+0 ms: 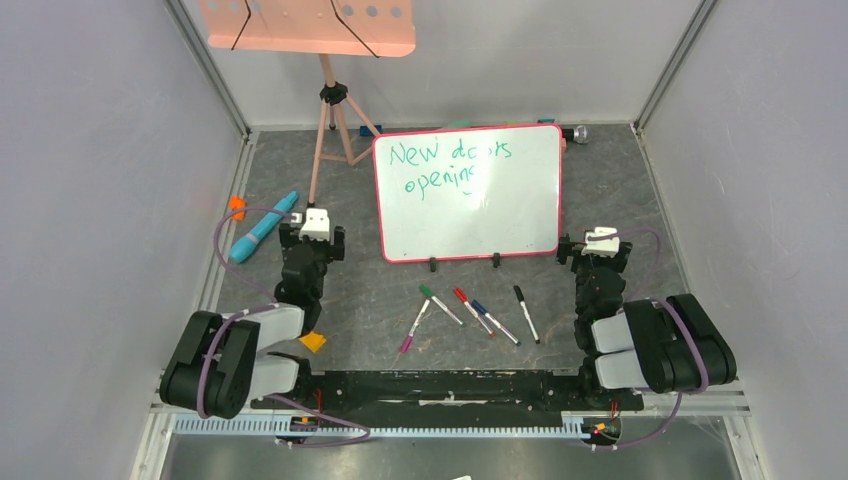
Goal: Write a sentence on the whiteboard
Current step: Reset both arms
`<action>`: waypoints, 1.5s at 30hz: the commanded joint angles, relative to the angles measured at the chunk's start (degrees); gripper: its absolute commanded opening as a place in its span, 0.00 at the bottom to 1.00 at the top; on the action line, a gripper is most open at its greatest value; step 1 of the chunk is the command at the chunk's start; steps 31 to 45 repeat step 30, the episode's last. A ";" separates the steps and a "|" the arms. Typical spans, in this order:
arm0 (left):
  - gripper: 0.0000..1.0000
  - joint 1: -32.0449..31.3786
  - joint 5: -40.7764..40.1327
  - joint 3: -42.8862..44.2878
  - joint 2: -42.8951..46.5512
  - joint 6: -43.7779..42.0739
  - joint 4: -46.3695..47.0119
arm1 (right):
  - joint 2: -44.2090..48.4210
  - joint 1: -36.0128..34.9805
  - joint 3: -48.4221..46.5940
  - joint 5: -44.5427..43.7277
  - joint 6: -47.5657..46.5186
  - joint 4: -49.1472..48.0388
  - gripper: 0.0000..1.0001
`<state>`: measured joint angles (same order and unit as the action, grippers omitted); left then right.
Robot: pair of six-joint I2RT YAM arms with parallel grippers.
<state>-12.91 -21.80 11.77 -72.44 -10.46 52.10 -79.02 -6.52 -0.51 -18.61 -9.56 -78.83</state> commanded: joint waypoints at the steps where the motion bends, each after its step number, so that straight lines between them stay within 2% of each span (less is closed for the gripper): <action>1: 0.93 1.04 21.33 -2.23 -1.28 -0.99 6.94 | -0.01 0.19 5.70 0.50 -0.43 -3.26 0.98; 2: 0.93 1.11 19.51 -2.74 -3.83 -0.52 11.24 | -0.01 0.20 5.76 0.48 -0.46 -3.28 0.98; 3: 0.95 1.62 13.61 -2.72 -5.72 1.77 14.20 | -0.05 0.20 5.70 0.51 -0.45 -3.26 0.98; 4: 0.99 3.15 11.32 -2.56 -6.85 5.19 14.27 | -0.03 0.20 5.73 0.45 -0.41 -3.26 0.98; 6: 0.98 6.68 18.07 -2.03 -13.92 6.11 22.08 | -0.05 0.20 5.71 0.50 -0.46 -3.26 0.98; 8: 0.98 7.35 18.50 1.78 -9.71 6.65 7.43 | -0.04 0.22 5.76 0.47 -0.42 -3.20 0.98; 10: 0.99 7.53 15.10 2.51 -12.70 7.96 11.69 | 0.05 0.21 5.71 0.45 -0.40 -3.26 0.98; 12: 1.00 7.46 12.66 3.71 -11.00 9.31 6.32 | -0.05 0.22 5.71 0.50 -0.37 -3.25 0.98; 14: 1.00 7.54 12.41 3.73 -12.08 9.35 8.53 | -0.05 0.22 5.77 0.49 -0.41 -3.26 0.98; 45: 1.00 7.71 12.75 4.16 -12.00 9.54 7.26 | -0.01 0.24 5.72 0.50 -0.38 -3.24 0.98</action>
